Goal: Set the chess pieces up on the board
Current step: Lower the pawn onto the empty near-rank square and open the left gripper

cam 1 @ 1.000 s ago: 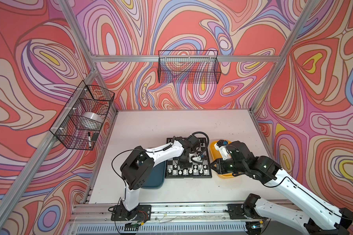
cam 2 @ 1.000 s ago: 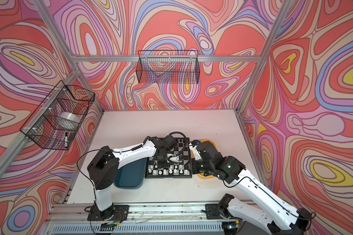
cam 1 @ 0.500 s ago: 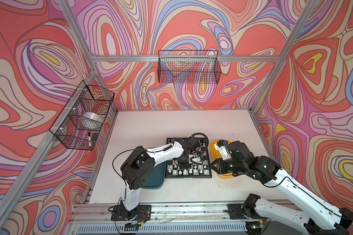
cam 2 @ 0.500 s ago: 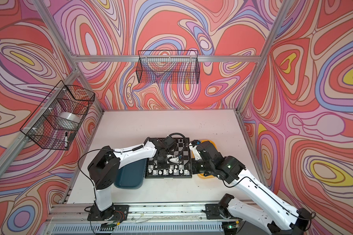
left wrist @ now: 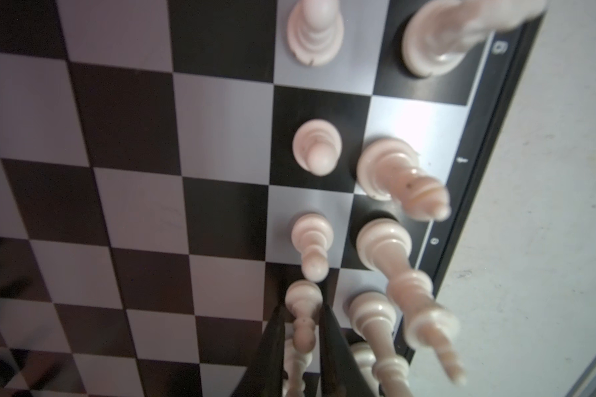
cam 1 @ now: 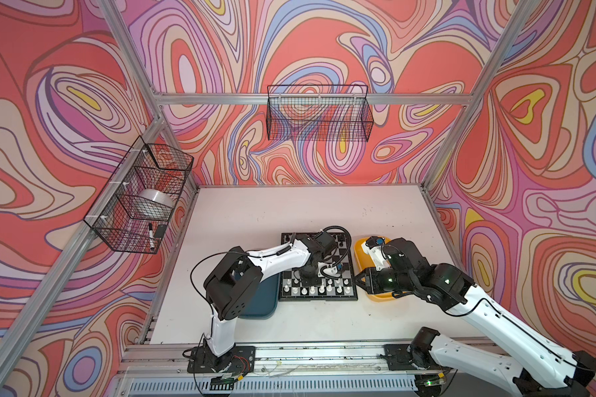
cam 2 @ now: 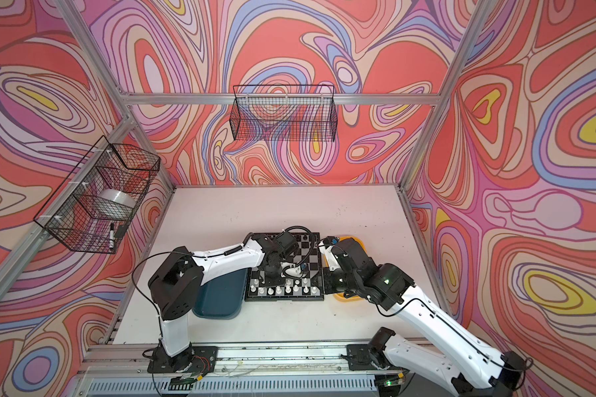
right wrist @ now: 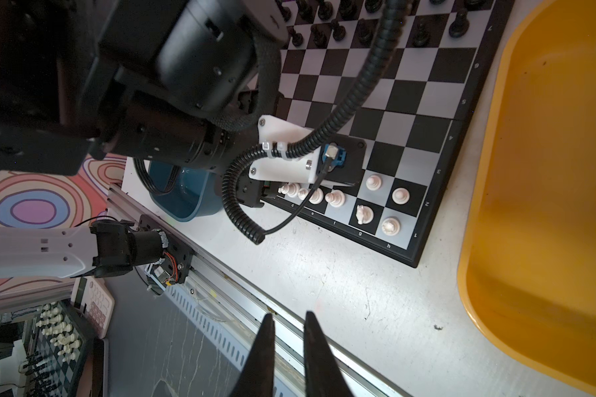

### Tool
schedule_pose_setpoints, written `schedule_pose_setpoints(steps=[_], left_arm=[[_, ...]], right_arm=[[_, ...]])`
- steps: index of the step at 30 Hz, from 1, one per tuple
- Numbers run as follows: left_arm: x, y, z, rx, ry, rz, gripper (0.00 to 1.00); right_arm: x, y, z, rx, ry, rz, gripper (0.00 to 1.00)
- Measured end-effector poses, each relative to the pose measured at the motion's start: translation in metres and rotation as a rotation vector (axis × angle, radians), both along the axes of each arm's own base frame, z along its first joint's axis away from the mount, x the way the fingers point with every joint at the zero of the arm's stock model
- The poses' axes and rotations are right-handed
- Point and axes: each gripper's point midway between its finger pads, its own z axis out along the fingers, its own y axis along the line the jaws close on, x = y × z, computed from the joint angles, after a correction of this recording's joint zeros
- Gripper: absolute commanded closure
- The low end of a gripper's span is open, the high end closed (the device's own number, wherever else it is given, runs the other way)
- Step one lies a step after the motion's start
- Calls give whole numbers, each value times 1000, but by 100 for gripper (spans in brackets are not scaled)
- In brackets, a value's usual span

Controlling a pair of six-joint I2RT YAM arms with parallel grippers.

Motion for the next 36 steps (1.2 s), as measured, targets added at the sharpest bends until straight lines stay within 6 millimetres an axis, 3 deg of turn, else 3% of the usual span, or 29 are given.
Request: schedule_pose_setpoints(steps=[15,36], left_arm=[[0,1,0,7,-4,-6,67],[5,2,10,11,-34,-22,65]], right_arm=[[1,1,-1,-3,3,0,83],[1,0,-1,-5,1,0,83]])
